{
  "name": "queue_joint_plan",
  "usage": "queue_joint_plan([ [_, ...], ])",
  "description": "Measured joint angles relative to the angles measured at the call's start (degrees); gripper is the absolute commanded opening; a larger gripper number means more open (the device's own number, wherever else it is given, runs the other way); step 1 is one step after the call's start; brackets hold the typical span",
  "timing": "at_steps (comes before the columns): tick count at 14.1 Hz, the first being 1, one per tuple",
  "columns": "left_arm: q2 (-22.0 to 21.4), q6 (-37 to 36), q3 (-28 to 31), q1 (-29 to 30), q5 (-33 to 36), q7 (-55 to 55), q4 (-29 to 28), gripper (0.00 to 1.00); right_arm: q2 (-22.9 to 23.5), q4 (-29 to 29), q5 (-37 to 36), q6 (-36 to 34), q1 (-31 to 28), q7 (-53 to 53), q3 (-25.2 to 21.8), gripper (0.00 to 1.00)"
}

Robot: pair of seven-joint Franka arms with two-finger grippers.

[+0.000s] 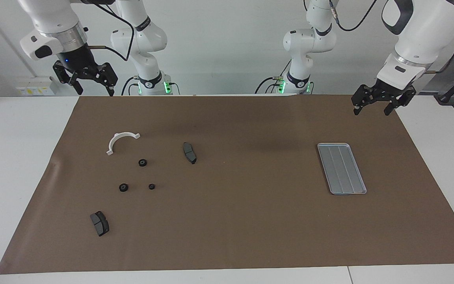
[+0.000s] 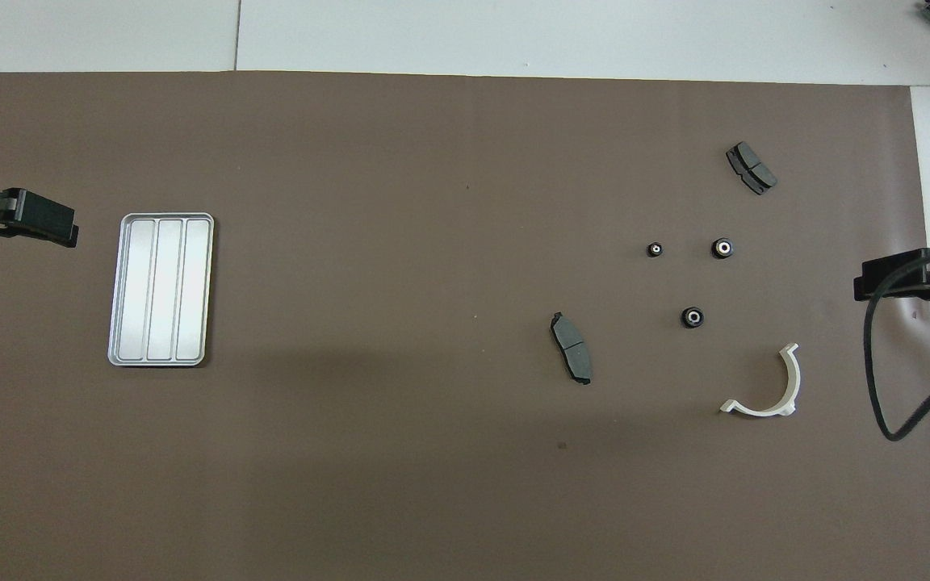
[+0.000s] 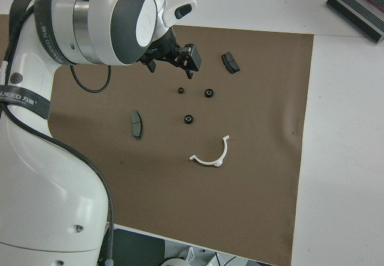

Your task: Pick bearing gear from pile to tray

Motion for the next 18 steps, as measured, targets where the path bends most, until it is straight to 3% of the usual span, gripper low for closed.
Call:
queue_joint_plan([
  [15, 0.00, 0.00, 0.00, 0.00, 0.00, 0.00, 0.00, 1.00, -0.12, -1.93, 0.00, 0.20, 0.04, 0.00, 0.03, 1.00],
  [18, 0.00, 0.00, 0.00, 0.00, 0.00, 0.00, 0.00, 1.00, 0.03, -5.62, 0.01, 5.00, 0.08, -1.02, 0.25, 1.00],
])
